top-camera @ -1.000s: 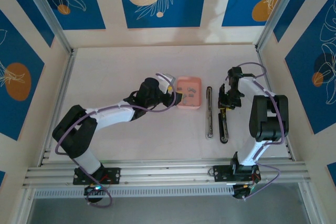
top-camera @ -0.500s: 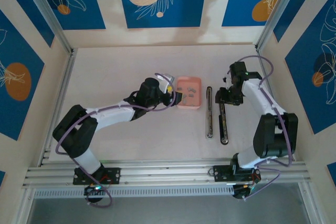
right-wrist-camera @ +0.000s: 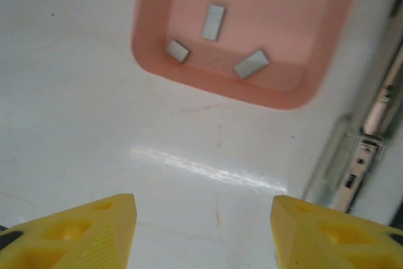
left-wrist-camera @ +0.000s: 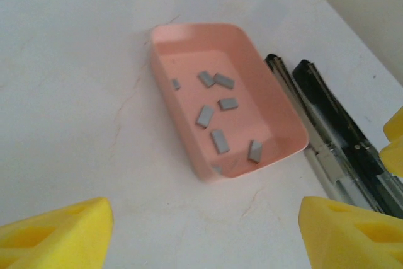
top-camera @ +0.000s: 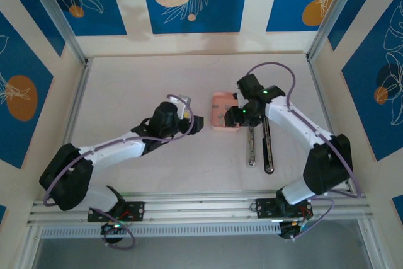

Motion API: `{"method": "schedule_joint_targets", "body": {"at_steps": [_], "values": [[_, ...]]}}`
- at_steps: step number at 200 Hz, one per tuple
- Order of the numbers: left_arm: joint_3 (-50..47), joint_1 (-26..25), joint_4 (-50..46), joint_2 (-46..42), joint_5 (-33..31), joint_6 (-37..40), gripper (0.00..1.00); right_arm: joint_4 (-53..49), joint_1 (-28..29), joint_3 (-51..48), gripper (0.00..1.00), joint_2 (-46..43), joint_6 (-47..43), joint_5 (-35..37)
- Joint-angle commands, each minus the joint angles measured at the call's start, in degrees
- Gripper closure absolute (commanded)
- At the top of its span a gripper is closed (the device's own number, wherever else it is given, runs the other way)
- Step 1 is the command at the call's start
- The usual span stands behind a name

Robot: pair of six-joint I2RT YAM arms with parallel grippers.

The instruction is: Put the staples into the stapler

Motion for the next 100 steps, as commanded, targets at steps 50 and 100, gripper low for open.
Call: {"method": "schedule_joint_targets", "body": {"at_steps": [50, 100], "values": [[-5.3, 6.2, 3.7, -0.6, 4.6, -5.8, 0.22, 1.5, 3.4, 9.5, 0.4, 13.1, 5.8, 0.1], [-6.9, 9.2, 4.5, 0.0, 8.1, -6.8, 0.23, 1.3, 5.3, 16.9, 0.4, 22.7, 5.4, -1.0]]}}
